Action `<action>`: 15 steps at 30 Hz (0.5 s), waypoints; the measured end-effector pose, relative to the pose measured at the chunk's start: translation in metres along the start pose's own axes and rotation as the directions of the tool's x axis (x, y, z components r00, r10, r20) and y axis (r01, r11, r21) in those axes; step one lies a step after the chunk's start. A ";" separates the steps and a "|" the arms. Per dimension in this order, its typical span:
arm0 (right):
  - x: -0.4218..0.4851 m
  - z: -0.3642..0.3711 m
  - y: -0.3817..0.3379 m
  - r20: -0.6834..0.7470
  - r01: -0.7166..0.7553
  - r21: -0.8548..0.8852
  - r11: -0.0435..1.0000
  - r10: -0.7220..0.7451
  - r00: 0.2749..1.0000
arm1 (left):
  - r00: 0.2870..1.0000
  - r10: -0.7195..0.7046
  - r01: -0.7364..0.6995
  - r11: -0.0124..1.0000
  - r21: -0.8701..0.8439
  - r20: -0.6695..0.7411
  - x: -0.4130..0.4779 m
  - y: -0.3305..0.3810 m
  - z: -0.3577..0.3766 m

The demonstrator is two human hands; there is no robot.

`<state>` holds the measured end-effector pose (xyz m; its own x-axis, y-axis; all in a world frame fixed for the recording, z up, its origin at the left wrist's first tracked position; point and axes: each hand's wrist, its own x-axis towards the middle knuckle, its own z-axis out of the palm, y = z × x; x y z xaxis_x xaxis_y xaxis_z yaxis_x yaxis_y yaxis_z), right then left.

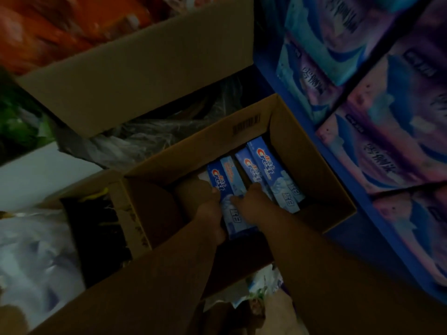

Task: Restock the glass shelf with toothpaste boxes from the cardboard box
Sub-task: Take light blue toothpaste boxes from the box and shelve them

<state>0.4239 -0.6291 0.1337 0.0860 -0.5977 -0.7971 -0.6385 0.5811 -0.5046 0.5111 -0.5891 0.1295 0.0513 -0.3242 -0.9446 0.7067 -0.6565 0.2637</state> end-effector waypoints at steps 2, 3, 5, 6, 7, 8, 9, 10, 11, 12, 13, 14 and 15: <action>-0.019 -0.007 -0.011 0.015 0.013 0.015 1.000 -0.013 1.000 | 0.996 -0.016 0.019 0.999 -0.033 0.089 -0.015 0.003 0.000; -0.028 -0.011 -0.015 0.022 0.032 0.024 0.999 -0.033 0.999 | 0.992 -0.012 0.016 1.000 -0.025 0.128 -0.026 0.004 0.000; -0.053 -0.020 -0.026 0.023 0.087 0.035 0.996 -0.088 0.996 | 0.986 0.013 -0.011 1.000 -0.012 0.164 -0.047 0.009 0.000; -0.067 -0.024 -0.032 0.019 0.102 0.041 0.994 -0.103 0.994 | 0.984 0.029 -0.027 1.000 -0.014 0.178 -0.059 0.010 -0.001; -0.080 -0.028 -0.038 0.010 0.112 0.048 0.993 -0.112 0.994 | 0.977 0.040 -0.040 0.999 -0.006 0.210 -0.071 0.014 0.001; -0.094 -0.032 -0.043 0.002 0.119 0.056 0.991 -0.119 0.993 | 0.972 0.041 -0.046 0.999 0.018 0.231 -0.087 0.017 0.002; -0.110 -0.037 -0.049 -0.002 0.126 0.063 0.990 -0.127 0.992 | 0.966 0.047 -0.058 0.998 0.033 0.255 -0.101 0.022 0.004; -0.125 -0.041 -0.053 -0.005 0.143 0.089 0.986 -0.143 0.990 | 0.959 0.056 -0.074 0.996 0.055 0.279 -0.118 0.026 0.007; -0.142 -0.046 -0.058 -0.016 0.171 0.138 0.976 -0.170 0.985 | 0.948 0.075 -0.103 0.992 0.074 0.310 -0.136 0.030 0.010; -0.160 -0.051 -0.062 -0.031 0.199 0.198 0.960 -0.197 0.980 | 0.930 0.080 -0.110 0.992 0.064 0.359 -0.157 0.035 0.014; -0.180 -0.057 -0.067 -0.053 0.237 0.246 0.940 -0.231 0.972 | 0.907 0.078 -0.109 0.993 0.051 0.413 -0.177 0.039 0.016; -0.199 -0.064 -0.073 -0.090 0.274 0.272 0.923 -0.259 0.962 | 0.881 0.091 -0.125 0.991 0.044 0.464 -0.198 0.043 0.018; -0.218 -0.072 -0.079 -0.142 0.315 0.273 0.909 -0.286 0.948 | 0.861 0.104 -0.150 0.987 0.052 0.498 -0.219 0.047 0.022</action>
<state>0.4010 -0.5845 0.3712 0.1556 -0.8111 -0.5638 -0.3440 0.4906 -0.8006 0.5174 -0.5640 0.3534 -0.2336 -0.6866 -0.6885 0.6534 -0.6352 0.4118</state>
